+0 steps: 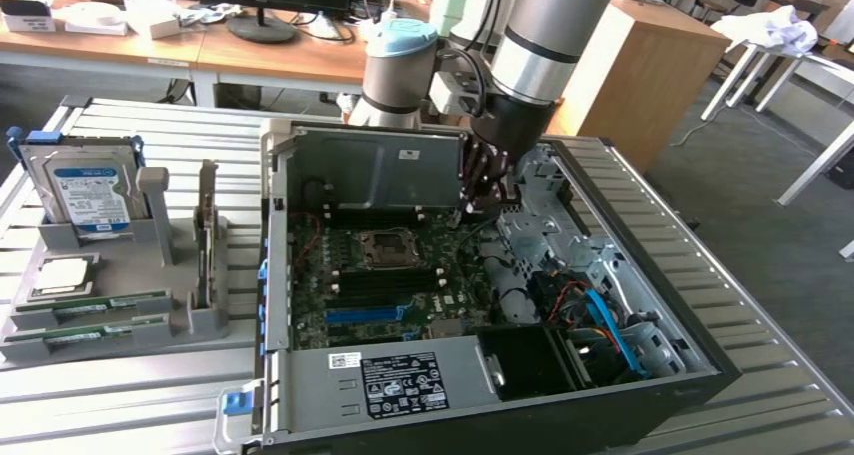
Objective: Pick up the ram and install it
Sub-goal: 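Press down the ram until it locks into place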
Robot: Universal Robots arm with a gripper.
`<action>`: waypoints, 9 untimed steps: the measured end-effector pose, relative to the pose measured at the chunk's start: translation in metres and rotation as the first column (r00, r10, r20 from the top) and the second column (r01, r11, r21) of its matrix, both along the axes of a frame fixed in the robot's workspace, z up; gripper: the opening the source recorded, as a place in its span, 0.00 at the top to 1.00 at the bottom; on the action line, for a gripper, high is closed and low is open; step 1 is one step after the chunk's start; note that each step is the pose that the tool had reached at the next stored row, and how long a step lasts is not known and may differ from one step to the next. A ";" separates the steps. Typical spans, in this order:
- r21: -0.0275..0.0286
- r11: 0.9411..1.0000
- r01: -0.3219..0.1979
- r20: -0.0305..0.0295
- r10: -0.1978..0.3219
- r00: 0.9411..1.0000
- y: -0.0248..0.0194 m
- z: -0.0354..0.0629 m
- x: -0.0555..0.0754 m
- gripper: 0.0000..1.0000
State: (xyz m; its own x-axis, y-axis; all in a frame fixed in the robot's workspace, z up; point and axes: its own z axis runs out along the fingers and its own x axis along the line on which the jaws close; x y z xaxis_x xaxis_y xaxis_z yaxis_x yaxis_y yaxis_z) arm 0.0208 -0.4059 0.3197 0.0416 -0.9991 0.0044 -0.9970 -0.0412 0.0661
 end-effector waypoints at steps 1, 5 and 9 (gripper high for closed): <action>0.000 1.000 0.000 0.000 0.000 1.000 0.0000 0.0000 0.000 0.90; 0.000 1.000 0.000 0.000 0.000 1.000 0.0000 0.0000 0.000 0.90; 0.000 1.000 0.000 0.000 0.000 1.000 0.0000 0.0000 0.000 0.90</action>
State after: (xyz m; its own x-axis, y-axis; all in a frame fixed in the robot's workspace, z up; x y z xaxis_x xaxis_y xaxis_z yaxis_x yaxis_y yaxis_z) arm 0.0208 -0.4059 0.3197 0.0415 -0.9991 0.0044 -0.9970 -0.0412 0.0661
